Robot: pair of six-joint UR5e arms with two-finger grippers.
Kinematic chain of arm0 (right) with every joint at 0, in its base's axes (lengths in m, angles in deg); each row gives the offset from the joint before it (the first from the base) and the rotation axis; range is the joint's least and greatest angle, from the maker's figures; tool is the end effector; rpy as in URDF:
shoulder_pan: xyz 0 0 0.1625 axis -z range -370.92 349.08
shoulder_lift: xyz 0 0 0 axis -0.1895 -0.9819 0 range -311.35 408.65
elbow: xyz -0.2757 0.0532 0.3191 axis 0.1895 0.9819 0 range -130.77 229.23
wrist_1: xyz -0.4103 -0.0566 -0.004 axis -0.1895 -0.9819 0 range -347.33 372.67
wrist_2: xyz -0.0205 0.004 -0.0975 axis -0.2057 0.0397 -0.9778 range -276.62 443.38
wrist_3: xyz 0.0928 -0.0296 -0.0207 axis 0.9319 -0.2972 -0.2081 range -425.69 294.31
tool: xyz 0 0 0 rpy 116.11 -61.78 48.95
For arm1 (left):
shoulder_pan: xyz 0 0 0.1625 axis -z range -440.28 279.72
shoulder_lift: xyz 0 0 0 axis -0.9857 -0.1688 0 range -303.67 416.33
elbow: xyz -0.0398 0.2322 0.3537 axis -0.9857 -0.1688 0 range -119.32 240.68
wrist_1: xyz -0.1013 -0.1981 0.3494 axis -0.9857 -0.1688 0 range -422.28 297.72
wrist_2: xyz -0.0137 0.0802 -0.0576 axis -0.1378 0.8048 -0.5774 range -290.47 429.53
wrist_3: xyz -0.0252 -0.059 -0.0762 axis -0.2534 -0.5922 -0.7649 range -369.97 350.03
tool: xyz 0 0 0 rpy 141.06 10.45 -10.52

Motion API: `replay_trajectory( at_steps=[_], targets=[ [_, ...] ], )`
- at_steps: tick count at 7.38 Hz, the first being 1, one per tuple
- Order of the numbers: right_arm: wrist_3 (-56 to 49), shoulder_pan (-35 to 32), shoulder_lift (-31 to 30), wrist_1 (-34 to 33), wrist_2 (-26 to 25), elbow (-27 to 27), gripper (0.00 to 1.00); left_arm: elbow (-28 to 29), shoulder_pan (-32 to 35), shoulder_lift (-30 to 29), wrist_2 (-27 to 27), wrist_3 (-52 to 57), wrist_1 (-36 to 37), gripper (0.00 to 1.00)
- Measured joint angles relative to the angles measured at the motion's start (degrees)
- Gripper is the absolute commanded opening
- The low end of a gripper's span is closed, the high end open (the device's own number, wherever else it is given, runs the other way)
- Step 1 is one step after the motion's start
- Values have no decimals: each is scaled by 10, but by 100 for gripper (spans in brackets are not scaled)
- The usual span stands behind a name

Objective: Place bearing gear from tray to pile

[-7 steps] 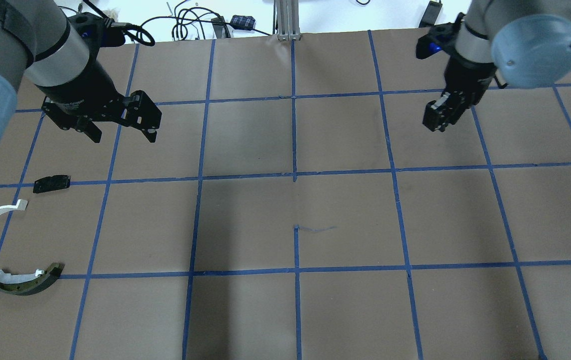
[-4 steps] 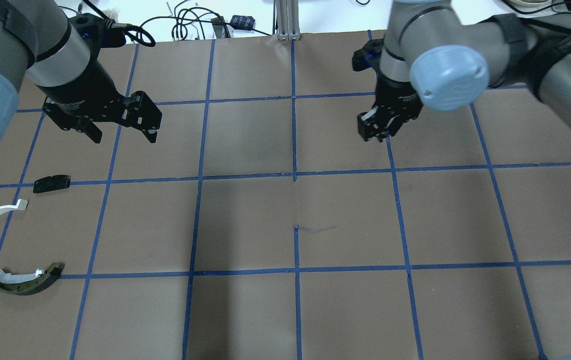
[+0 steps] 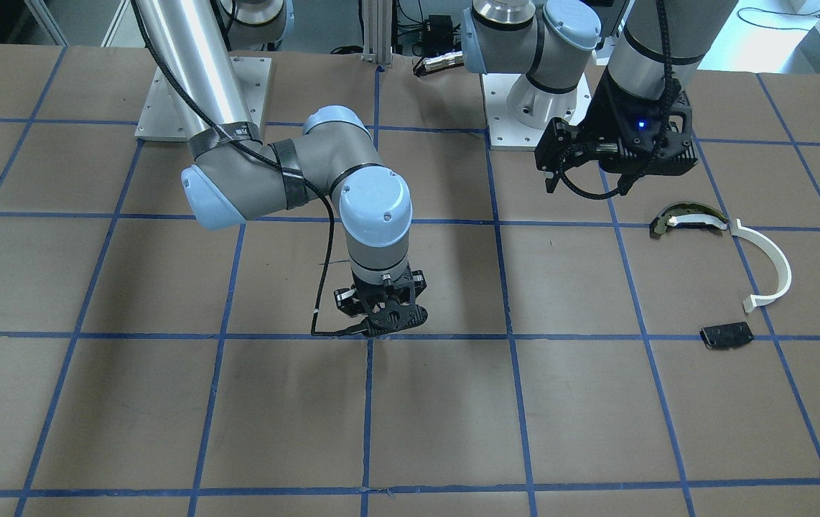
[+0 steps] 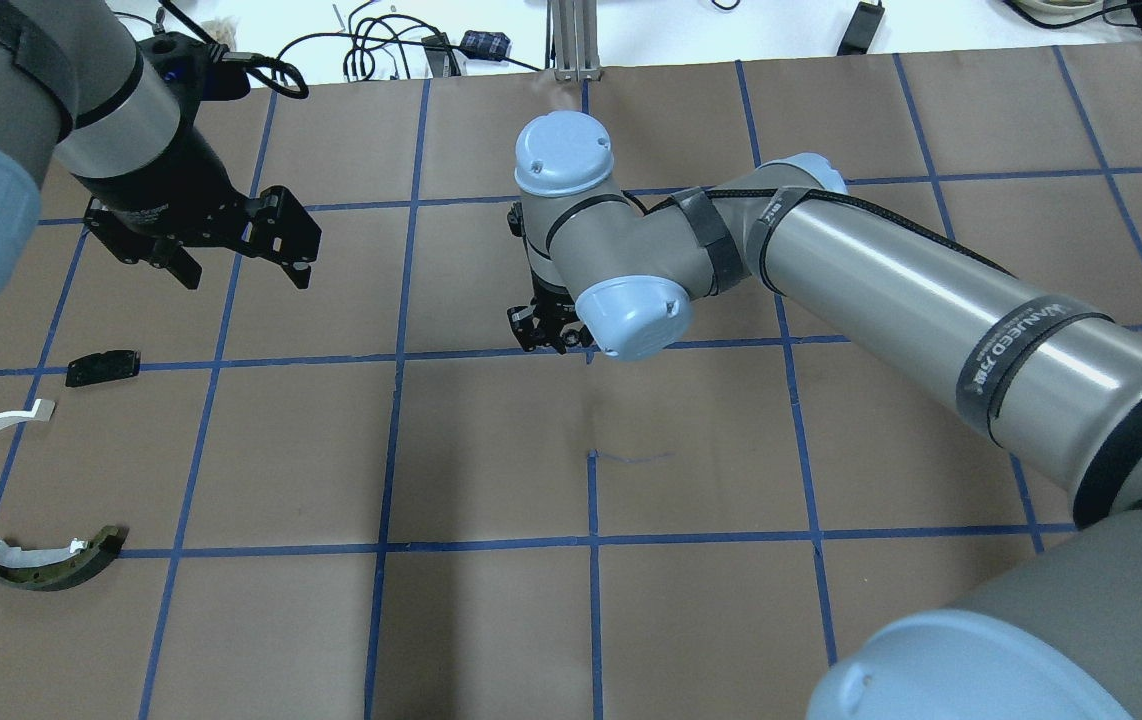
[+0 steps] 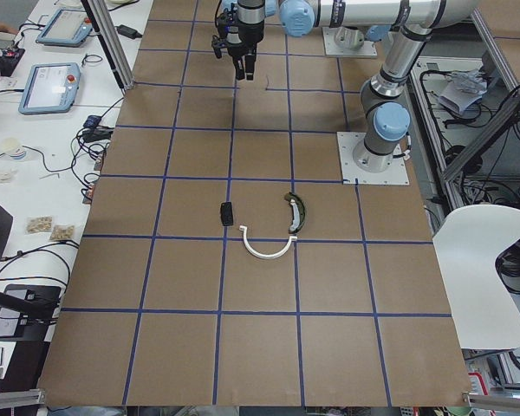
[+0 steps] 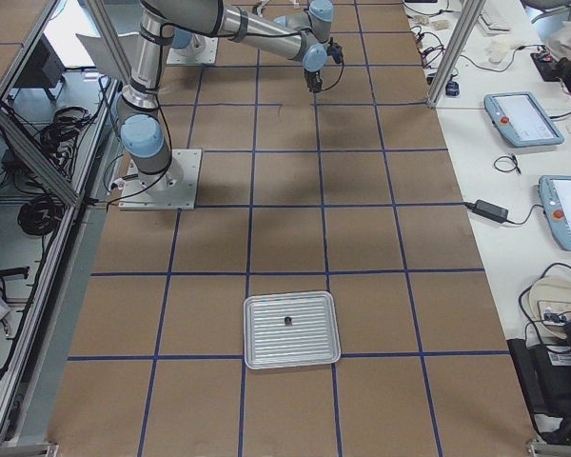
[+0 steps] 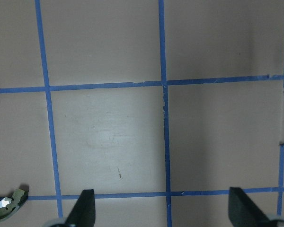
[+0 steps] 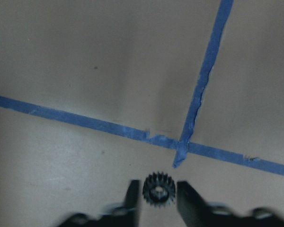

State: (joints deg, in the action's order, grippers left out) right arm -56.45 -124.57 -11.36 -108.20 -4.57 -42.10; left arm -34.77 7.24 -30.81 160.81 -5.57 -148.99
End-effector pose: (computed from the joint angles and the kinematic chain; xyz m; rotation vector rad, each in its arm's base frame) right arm 0.3846 -0.5372 0.2265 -0.3898 3.0849 0.0275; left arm -0.1106 -0.4767 0.4709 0.0519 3.1180 -0.0168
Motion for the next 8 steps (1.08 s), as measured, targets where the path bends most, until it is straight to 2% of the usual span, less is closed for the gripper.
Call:
replay_trajectory(
  at_steps=[2,3,6,8],
  targets=[
    [-15,21,-18,10,-2,4,100,1,-4,-7,-1,0,2,100],
    [-53,55,-43,38,-2,5,100,0,-7,-12,-1,0,4,100],
    [-307,242,-133,154,-17,6,100,-9,-3,-43,-7,-7,30,100],
    [-524,383,-148,174,-49,9,100,-12,48,-75,-11,-38,63,100]
  ],
)
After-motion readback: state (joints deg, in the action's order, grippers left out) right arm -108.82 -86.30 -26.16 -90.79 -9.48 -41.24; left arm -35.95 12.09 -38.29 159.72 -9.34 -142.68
